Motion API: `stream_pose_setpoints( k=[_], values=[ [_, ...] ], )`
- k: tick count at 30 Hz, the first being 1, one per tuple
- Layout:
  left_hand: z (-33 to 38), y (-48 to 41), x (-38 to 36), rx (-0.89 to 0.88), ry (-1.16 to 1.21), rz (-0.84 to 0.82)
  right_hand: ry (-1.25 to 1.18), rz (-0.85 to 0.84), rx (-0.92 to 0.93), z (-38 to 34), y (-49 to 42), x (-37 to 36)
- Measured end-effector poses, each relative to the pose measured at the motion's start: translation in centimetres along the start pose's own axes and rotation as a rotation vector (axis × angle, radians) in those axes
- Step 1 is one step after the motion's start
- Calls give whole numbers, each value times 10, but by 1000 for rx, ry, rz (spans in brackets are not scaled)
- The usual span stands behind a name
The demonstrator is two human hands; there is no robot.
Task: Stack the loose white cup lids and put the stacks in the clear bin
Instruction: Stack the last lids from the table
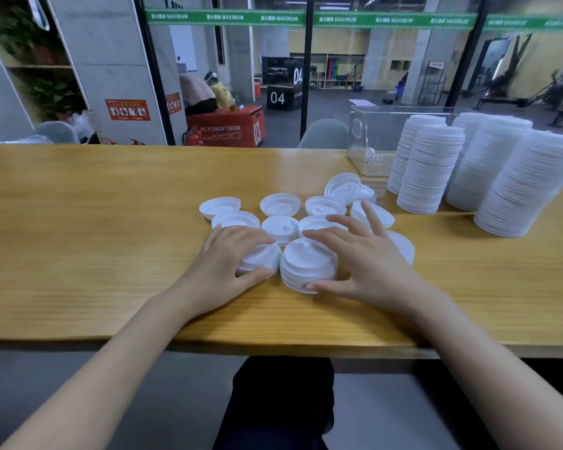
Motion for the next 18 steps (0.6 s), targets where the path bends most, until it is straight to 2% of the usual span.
stream_pose_setpoints(
  k=[4, 8, 13, 18],
  values=[
    [8, 0, 4, -4, -20, 72, -13, 107, -30, 9, 7, 16],
    [31, -4, 4, 24, 84, 78, -87, 232, -167, 45, 35, 40],
    [51, -13, -5, 36, 101, 43, -343, 154, -379, 79, 62, 32],
    [60, -19, -13, 33, 53, 16, -501, 161, -447, 95, 63, 21]
  ],
)
Point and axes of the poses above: each hand's wrist, its own y-axis away from the middle knuckle, its own x-axis out of the back of the hand, z = x × y, the point moved 10 cm from there along -y, towards the middle knuckle, and after that the axes turned 8 degrees about -y, right-handed, at the moved point
